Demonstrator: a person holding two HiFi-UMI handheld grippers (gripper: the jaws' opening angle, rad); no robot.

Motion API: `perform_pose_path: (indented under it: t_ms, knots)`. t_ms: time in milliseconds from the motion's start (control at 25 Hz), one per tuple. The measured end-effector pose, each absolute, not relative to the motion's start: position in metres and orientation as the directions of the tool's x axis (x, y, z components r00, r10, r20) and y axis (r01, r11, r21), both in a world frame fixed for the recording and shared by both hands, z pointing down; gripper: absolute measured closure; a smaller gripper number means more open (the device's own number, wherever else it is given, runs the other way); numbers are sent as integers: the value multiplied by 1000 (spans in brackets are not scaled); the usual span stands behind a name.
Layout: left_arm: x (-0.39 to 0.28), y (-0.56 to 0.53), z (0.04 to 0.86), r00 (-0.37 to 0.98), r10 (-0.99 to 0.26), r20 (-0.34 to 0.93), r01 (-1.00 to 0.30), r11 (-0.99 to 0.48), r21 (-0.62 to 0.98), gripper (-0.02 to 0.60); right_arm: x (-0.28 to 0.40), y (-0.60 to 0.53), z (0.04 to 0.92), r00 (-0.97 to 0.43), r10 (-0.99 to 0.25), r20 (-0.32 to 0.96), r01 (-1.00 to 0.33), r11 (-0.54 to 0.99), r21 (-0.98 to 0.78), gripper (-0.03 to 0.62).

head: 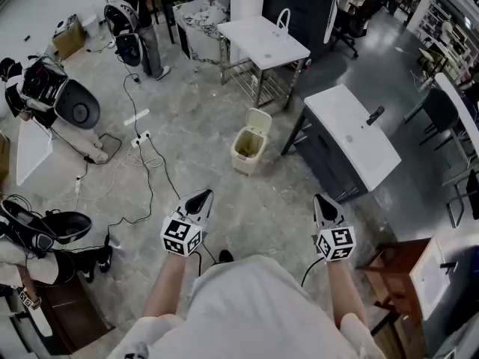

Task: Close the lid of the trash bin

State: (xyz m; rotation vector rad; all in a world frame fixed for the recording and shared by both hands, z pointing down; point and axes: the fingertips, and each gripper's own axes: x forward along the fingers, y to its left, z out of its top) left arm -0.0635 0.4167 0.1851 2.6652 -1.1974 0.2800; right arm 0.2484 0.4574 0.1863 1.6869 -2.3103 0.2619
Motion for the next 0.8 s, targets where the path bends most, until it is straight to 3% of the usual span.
perform_pose_path:
  t_ms: [800]
  knots:
    - [-96,413,201,700,-663,264,-709,-691,144,565,205,472,194,-236,-907,349,-966,259,22,562]
